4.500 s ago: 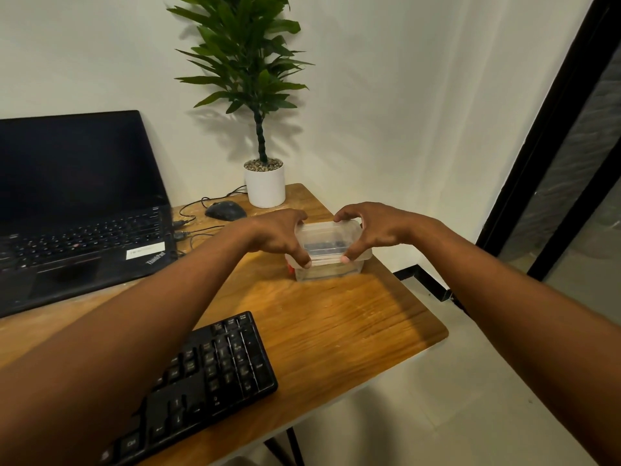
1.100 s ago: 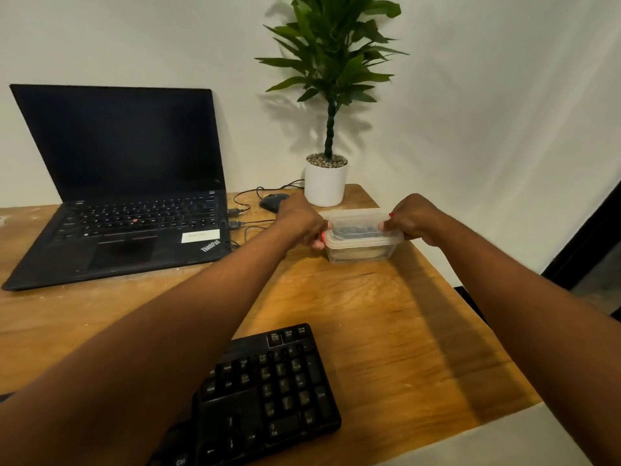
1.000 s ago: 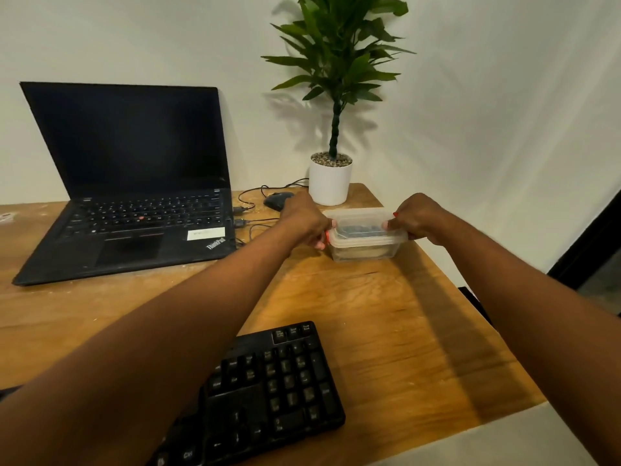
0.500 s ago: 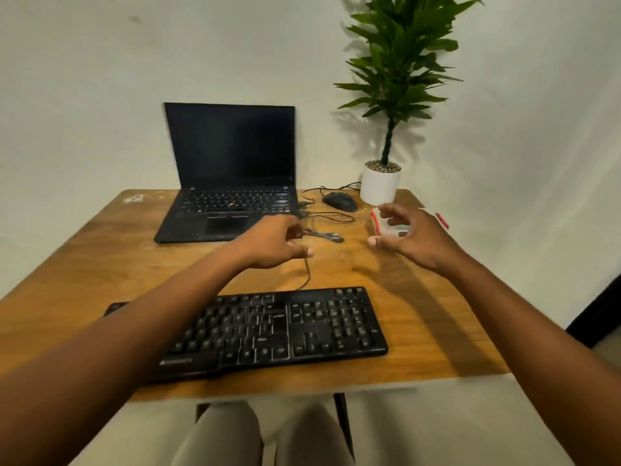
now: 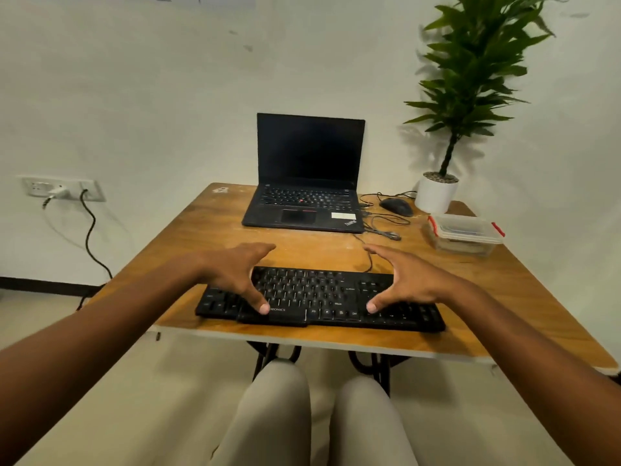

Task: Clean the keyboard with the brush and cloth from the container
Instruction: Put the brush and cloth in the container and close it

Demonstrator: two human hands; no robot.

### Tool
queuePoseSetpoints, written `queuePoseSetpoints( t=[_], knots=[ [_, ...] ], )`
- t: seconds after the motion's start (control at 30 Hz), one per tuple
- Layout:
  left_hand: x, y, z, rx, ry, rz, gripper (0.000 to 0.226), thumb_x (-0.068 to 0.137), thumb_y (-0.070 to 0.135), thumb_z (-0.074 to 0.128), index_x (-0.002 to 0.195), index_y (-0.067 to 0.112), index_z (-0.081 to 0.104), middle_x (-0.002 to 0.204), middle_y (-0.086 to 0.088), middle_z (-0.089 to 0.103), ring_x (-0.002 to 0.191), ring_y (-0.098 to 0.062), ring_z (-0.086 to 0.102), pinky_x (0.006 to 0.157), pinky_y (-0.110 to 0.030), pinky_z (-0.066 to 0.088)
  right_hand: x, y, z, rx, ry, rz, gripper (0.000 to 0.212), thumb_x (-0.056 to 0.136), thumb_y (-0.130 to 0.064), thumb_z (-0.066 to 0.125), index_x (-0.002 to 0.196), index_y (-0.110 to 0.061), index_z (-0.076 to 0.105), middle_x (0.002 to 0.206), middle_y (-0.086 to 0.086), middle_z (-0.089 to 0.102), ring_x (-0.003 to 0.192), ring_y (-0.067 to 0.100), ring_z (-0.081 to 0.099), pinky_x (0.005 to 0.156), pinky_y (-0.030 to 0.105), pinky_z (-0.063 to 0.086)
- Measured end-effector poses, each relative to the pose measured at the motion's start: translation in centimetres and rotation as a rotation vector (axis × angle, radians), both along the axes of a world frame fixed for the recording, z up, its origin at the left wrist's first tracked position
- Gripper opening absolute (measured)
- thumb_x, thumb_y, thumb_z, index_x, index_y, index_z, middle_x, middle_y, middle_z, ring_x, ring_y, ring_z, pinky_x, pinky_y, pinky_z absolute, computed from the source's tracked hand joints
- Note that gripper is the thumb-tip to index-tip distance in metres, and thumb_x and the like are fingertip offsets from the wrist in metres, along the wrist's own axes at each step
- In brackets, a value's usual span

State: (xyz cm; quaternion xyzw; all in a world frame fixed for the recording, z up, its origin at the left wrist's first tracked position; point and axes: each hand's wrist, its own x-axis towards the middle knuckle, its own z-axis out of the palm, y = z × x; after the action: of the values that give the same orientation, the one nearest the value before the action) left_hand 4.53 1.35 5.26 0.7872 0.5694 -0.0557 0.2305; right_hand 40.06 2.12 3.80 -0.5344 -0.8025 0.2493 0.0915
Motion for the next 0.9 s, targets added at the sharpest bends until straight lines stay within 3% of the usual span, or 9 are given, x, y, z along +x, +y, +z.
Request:
queuePoseSetpoints(
  t=[0.17, 0.4, 0.47, 0.67, 0.9],
  knots=[
    [-2.4, -0.1, -1.7, -0.062, 0.041, -0.005, 0.146, 0.061, 0.056, 0.095, 0.165, 0.031, -0.004, 0.173, 0.002, 0.006, 0.157, -0.024, 0.012, 0.126, -0.047, 0.02, -0.4, 0.1, -0.3, -0.149, -0.187, 0.016, 0.143, 0.054, -0.053, 0.098, 0.163, -0.038, 0.007, 0.171, -0.005, 0.013, 0.156, 0.023, 0.016, 0.122, 0.041, 0.025],
    [-2.5, 0.5, -3.0, -0.04, 0.052, -0.039, 0.153, 0.049, 0.066, 0.089, 0.164, 0.032, -0.007, 0.172, 0.002, 0.008, 0.157, -0.023, 0.011, 0.128, -0.05, 0.011, -0.5, 0.4, -0.7, -0.212, -0.202, 0.032, 0.138, 0.059, -0.042, 0.098, 0.163, -0.037, 0.007, 0.17, -0.005, 0.016, 0.155, 0.022, 0.019, 0.12, 0.037, 0.027],
    [-2.6, 0.6, -3.2, -0.043, 0.031, -0.04, 0.15, 0.056, 0.06, 0.093, 0.164, 0.033, -0.007, 0.172, 0.002, 0.008, 0.157, -0.023, 0.011, 0.128, -0.049, 0.011, -0.5, 0.6, -1.0, -0.198, -0.218, 0.043, 0.139, 0.058, -0.044, 0.098, 0.163, -0.038, 0.008, 0.17, -0.005, 0.016, 0.154, 0.022, 0.019, 0.12, 0.037, 0.027],
    [-2.9, 1.3, -3.7, -0.031, -0.019, -0.038, 0.147, 0.06, 0.05, 0.097, 0.163, 0.039, -0.008, 0.167, 0.003, 0.016, 0.151, -0.021, 0.021, 0.124, -0.044, 0.027, -0.5, 1.0, -1.3, -0.132, -0.226, 0.05, 0.137, 0.053, -0.05, 0.098, 0.161, -0.043, 0.013, 0.165, -0.007, 0.027, 0.149, 0.019, 0.028, 0.116, 0.037, 0.034],
    [-3.5, 4.0, -2.7, -0.003, -0.051, -0.03, 0.148, 0.059, 0.047, 0.098, 0.162, 0.042, -0.008, 0.165, 0.0, 0.023, 0.146, -0.022, 0.029, 0.121, -0.043, 0.032, -1.0, 3.6, 0.3, -0.091, -0.193, 0.06, 0.134, 0.056, -0.046, 0.098, 0.161, -0.041, 0.015, 0.161, -0.008, 0.032, 0.14, 0.015, 0.036, 0.104, 0.027, 0.036]
  ],
)
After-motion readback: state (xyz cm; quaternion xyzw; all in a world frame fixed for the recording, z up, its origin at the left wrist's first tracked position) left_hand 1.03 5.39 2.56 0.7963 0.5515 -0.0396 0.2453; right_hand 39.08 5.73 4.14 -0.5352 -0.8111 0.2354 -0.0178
